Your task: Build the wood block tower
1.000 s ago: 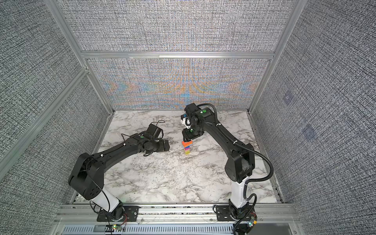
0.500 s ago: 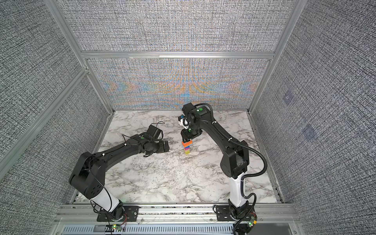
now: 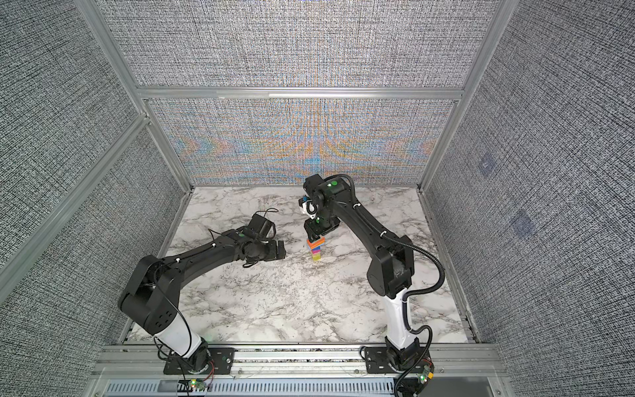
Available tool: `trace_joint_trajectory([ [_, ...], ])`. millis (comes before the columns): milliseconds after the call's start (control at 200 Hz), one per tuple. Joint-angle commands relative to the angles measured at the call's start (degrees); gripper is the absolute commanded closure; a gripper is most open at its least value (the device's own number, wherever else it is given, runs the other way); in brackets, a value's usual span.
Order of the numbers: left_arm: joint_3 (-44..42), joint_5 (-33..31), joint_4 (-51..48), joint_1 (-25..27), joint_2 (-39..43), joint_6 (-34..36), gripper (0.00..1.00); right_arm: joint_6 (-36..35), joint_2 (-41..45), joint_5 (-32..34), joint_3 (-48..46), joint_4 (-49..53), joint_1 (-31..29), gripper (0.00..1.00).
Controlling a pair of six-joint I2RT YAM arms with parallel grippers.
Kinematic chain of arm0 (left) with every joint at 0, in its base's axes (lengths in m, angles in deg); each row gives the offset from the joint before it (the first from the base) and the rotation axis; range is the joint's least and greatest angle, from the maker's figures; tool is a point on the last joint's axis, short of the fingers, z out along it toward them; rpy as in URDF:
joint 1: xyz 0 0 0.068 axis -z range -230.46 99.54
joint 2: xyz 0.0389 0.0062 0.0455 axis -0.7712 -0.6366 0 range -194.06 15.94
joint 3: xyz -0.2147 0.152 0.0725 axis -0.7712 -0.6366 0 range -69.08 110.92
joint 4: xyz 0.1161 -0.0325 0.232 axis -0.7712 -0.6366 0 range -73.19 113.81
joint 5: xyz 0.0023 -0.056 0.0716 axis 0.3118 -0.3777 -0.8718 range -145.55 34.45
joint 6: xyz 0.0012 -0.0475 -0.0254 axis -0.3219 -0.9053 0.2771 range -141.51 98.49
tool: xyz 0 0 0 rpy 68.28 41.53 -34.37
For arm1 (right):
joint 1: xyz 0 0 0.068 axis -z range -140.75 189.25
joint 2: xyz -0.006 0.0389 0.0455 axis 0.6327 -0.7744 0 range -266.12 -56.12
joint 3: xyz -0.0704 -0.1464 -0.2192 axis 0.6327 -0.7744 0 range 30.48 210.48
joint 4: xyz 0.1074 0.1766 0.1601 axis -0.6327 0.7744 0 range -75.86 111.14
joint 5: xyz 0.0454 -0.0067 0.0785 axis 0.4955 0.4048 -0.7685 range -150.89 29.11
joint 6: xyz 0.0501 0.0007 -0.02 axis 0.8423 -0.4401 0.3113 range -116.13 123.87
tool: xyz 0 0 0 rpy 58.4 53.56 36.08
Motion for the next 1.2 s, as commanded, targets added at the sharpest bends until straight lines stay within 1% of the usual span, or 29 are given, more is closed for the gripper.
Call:
trace_joint_trajectory([
  [0,-0.2,0.5,1.5,-0.1,-0.2,-0.3,0.01,-0.3,-0.8,0.1,1.8,3.0,-0.1,0.49],
  [260,-0.5,0.6,2.1,-0.1,-0.4,-0.5,0.01,-0.1,-3.0,1.1,5.9,5.9,-0.6,0.5],
  [1191,-1.5,0.6,3.8,-0.1,-0.7,-0.9,0.01,0.7,-5.8,0.0,7.8,7.1,-0.7,0.5],
])
